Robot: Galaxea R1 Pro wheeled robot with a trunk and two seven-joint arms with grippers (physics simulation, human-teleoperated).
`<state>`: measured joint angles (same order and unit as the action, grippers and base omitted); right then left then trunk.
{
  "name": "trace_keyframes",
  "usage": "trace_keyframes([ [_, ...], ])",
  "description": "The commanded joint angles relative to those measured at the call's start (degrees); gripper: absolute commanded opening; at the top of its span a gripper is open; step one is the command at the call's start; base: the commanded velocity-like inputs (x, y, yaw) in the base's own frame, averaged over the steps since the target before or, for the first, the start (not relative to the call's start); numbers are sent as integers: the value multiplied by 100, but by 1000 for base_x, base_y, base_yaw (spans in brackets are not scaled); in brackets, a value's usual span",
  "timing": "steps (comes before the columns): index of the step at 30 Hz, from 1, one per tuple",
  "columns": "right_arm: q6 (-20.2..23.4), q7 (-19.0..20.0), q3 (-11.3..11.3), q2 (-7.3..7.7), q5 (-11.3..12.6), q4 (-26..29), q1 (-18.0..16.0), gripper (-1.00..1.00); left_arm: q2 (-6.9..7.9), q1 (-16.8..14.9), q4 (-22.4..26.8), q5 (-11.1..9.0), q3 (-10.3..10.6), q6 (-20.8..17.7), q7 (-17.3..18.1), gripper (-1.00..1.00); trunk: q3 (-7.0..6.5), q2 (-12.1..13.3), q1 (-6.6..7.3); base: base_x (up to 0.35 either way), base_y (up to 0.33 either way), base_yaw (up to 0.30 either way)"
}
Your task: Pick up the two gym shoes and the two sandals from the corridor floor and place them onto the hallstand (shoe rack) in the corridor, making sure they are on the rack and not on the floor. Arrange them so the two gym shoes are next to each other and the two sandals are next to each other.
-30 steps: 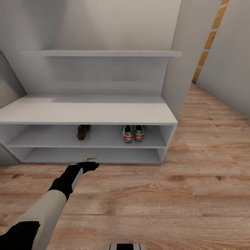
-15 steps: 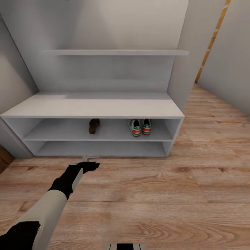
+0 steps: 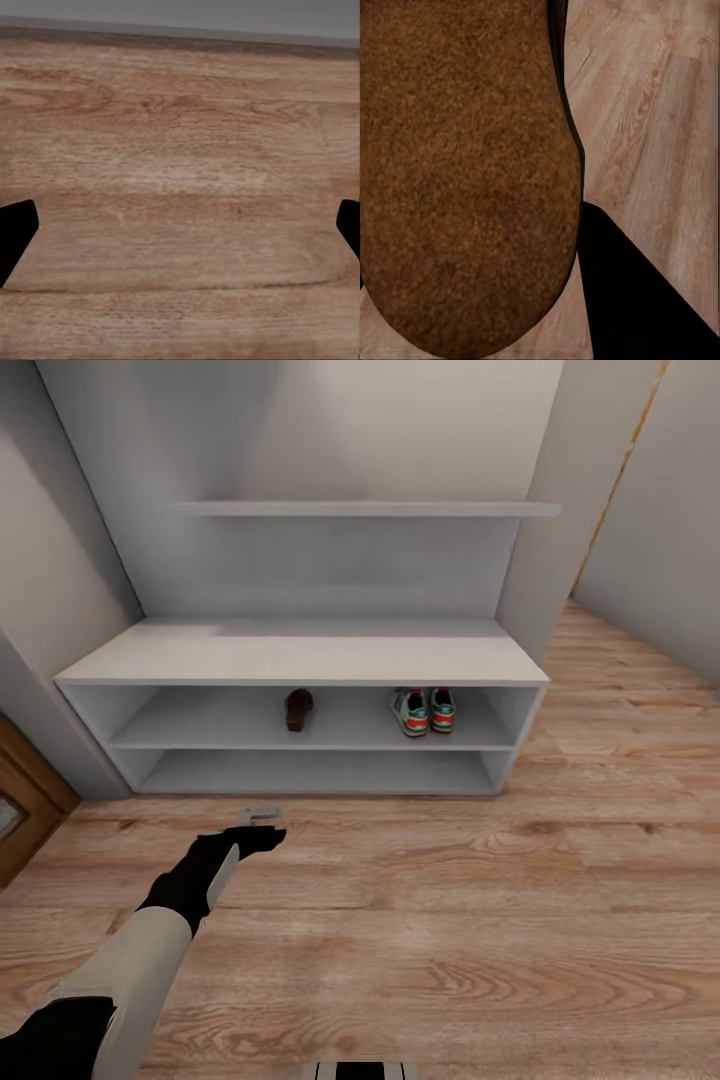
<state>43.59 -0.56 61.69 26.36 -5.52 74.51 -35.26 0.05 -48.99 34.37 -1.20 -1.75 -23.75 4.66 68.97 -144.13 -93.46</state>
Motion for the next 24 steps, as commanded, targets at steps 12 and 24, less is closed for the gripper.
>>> trace_keyframes([
  [12,36,12,0,1,-36,10,-7,-100,3,2,8,-12,-19,-27,26,100,5,-2,3,-68,323,0],
  [24,36,12,0,1,-36,5,-7,-100,4,1,8,-12,-19,146,26,100,5,-2,3,-2,349,0],
])
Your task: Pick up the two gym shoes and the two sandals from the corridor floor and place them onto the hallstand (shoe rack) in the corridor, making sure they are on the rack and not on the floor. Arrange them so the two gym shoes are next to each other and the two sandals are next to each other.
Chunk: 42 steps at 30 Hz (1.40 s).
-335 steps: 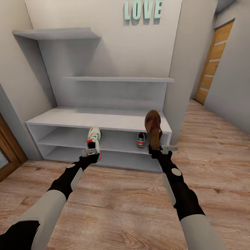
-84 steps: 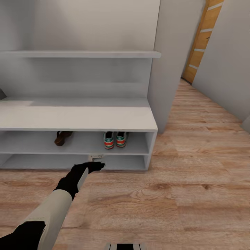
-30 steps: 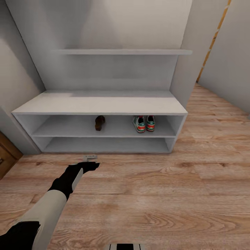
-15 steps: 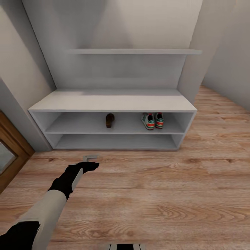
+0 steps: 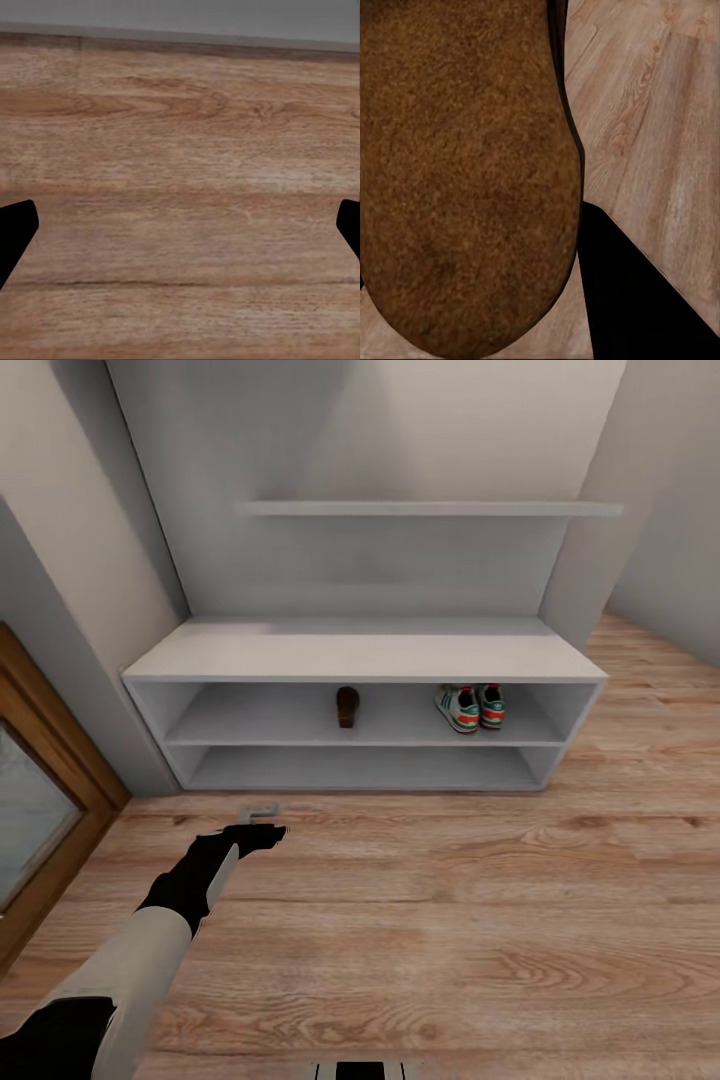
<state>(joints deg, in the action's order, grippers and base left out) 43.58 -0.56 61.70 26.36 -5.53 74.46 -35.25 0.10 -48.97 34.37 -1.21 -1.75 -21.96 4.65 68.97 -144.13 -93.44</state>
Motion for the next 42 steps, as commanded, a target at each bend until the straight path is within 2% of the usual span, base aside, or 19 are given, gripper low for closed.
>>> trace_keyframes([
  [1,36,12,0,1,-36,9,-8,-100,-1,0,8,-11,-19,-32,27,100,5,-2,1,0,350,0],
  [23,36,12,-1,1,-36,9,-8,-100,-1,1,8,-11,-19,-29,27,100,5,-2,1,0,344,0],
  [35,36,12,-5,1,-36,7,-8,-100,-1,2,2,-11,-19,-27,32,100,5,-2,1,0,94,0],
  [39,36,4,-8,1,-36,7,-8,-100,6,2,-283,-9,-20,528,81,100,5,-2,1,0,1,0],
  [42,36,1,-13,1,-36,5,-8,-100,43,2,-546,-17,-30,1147,421,100,5,-2,1,0,0,0],
])
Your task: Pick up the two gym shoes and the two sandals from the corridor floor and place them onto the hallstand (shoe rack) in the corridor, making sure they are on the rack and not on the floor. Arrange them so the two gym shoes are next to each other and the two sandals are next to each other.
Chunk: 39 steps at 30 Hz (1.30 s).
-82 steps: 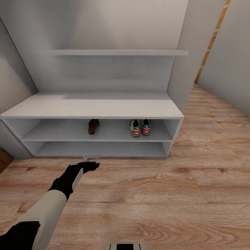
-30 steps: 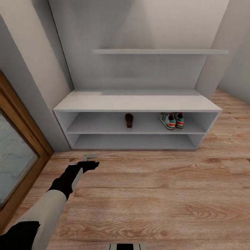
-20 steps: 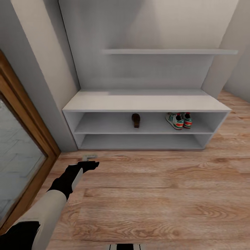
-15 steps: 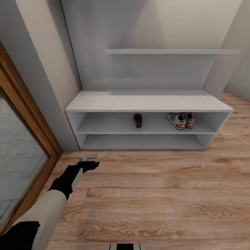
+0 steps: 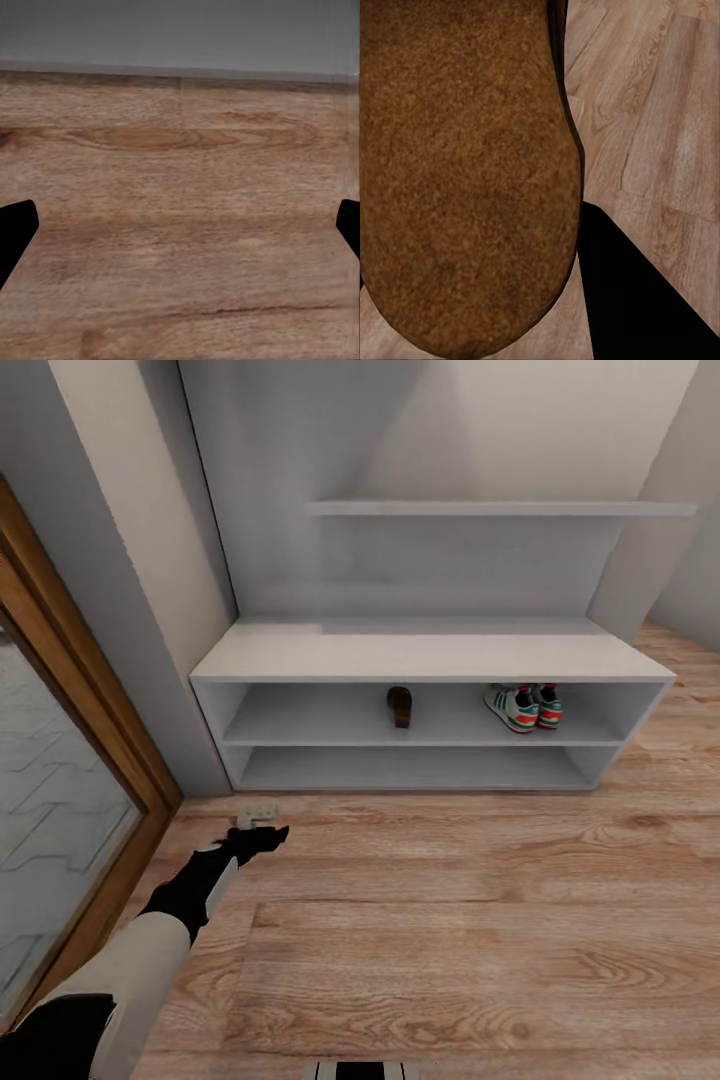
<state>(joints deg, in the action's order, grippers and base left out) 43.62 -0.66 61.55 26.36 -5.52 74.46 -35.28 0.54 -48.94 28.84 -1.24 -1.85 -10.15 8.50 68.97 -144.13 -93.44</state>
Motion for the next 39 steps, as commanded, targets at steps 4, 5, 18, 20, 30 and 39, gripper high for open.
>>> trace_keyframes([
  [4,24,16,-143,-331,-37,-529,-5,-100,557,-1,-735,-149,-36,1231,2242,100,5,-2,1,0,0,0],
  [5,24,17,-215,-395,-37,-632,-5,-100,612,-1,-801,-208,-47,1332,2437,100,5,-2,1,0,0,0],
  [18,35,-13,-5244,-2587,-8,-2033,-13,-100,1443,-1,-1357,-1590,-201,2123,4795,100,5,-2,1,0,0,0],
  [20,50,-7,-5380,-2726,-2,-2058,-13,-100,1451,-1,-1361,-1594,-202,2127,4816,100,5,-2,1,0,0,0],
  [30,264,35,-5543,-3185,31,-2918,-84,-100,1439,-1,-1356,-1598,-181,2131,4836,100,5,-2,1,0,0,0],
  [39,295,39,-5557,-3310,187,-3047,-449,-100,1432,-1,-1355,-1598,-176,2128,4844,100,5,-2,1,0,0,0],
])
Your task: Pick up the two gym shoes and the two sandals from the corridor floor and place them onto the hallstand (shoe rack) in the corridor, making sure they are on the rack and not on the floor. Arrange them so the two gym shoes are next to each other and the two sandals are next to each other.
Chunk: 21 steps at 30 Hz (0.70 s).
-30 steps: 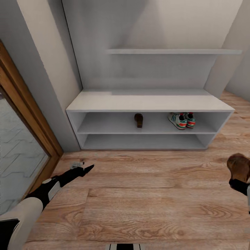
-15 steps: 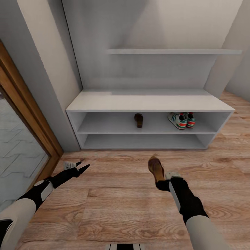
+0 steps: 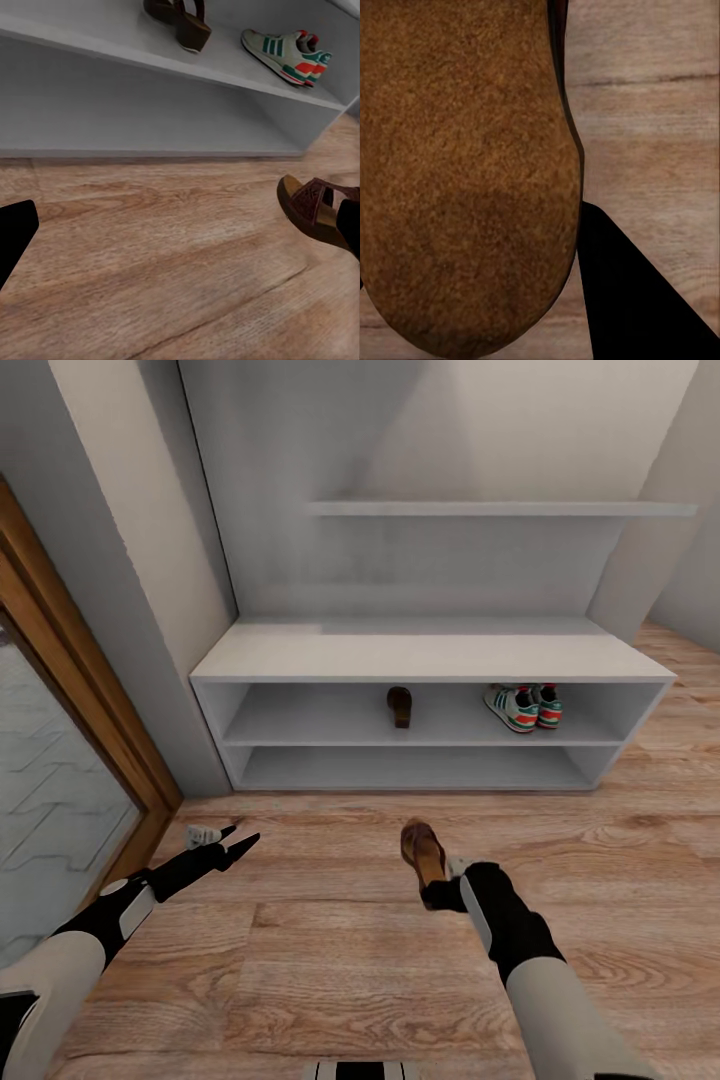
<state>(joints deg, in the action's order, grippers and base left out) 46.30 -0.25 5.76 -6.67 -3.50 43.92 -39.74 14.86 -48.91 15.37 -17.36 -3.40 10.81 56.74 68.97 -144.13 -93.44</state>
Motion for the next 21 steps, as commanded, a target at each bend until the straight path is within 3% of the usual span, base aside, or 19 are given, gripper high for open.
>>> trace_keyframes([
  [1,28,-2,22,-6,-6,8,-9,-100,-1,-4,-8,14,-20,30,21,100,5,-2,1,0,0,0],
  [11,-55,-10,-65,1,25,19,-33,-100,-1,-4,-8,14,-20,33,24,100,5,-2,1,0,0,0],
  [16,-703,-18,-319,6,22,15,-34,-100,-1,-4,-8,14,-17,27,23,100,5,-2,1,0,0,0],
  [21,-934,-24,-468,8,6,13,-34,-100,-1,-4,-7,10,-15,26,26,100,5,-2,1,0,0,0],
])
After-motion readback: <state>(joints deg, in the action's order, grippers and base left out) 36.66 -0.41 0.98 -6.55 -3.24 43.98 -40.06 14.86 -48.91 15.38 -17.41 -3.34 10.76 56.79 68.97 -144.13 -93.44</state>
